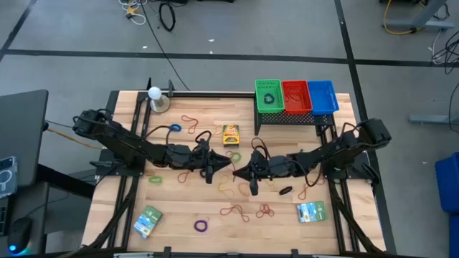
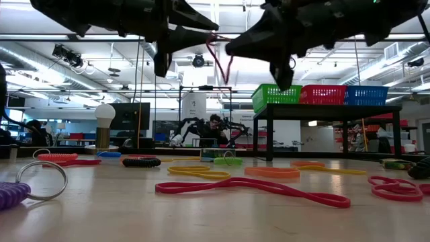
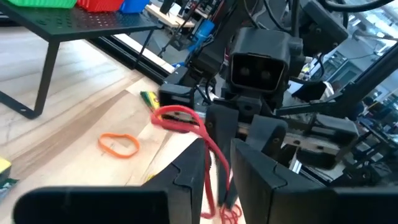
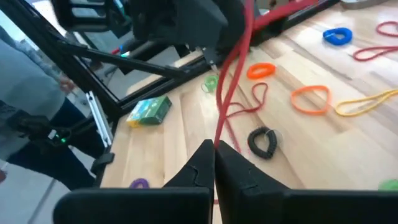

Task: Pick & Place Office Desk Supplies
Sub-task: Put the red rubber band into the red bin

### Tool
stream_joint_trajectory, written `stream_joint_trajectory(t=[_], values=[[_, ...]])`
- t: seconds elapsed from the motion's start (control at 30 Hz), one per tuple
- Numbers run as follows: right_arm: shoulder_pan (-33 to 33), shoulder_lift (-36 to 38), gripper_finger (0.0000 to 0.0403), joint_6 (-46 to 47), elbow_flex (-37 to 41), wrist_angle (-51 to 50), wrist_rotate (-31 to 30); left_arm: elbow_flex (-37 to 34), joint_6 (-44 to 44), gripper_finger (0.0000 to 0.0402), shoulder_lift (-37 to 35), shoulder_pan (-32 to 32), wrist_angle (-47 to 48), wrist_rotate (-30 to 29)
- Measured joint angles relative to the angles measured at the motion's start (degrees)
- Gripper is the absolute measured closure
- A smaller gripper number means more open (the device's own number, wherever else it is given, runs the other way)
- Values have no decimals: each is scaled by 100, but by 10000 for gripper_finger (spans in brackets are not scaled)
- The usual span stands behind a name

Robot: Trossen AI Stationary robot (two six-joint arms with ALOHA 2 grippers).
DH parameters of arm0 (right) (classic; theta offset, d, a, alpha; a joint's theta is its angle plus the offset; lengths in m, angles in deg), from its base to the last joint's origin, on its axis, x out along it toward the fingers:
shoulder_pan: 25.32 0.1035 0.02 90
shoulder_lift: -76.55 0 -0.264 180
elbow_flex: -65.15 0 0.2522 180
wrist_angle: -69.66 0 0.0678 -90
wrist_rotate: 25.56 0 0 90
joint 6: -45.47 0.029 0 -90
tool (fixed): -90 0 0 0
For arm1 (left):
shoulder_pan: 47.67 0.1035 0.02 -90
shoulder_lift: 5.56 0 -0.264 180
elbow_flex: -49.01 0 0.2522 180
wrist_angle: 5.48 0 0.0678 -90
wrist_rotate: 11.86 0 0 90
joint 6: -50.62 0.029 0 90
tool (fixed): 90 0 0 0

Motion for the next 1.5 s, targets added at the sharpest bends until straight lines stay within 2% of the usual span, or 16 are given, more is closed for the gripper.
stream_joint_trajectory(t=[0.23, 0.37, 0.43, 0.57, 0.77, 0.97, 1.07, 1.2, 1.33, 1.5], values=[[215, 831, 398, 74, 0, -1249, -407, -42, 439, 353, -499, 0, 412, -35], [259, 1448, 398, 143, 0, -1966, -711, -365, 440, 390, -551, 13, 138, -37], [259, 1778, 398, 149, 0, -2258, -852, -579, 339, 394, -548, 13, -150, -37], [188, 2413, 398, 146, 0, -2824, -1190, -882, 178, 393, -548, 11, -580, -39], [-73, 3037, 399, 33, 0, -3155, -1332, -898, 154, 387, -548, 13, -794, -64], [-397, 3337, 399, -130, -68, -3243, -1336, -896, -32, 341, -548, 13, -923, -346], [-585, 3376, 399, -319, -427, -3601, -1336, -896, -38, 311, -587, 11, -1015, -502], [-949, 3356, 399, -520, -1235, -4643, -1319, -896, 126, 285, -745, 14, -1005, -789], [-1564, 3354, 399, -527, -2053, -5822, -1338, -896, 383, 285, -815, 74, -1026, -789], [-2659, 3356, 399, -805, -2910, -7138, -1445, -896, 462, 303, -821, 208, -1020, -618]])
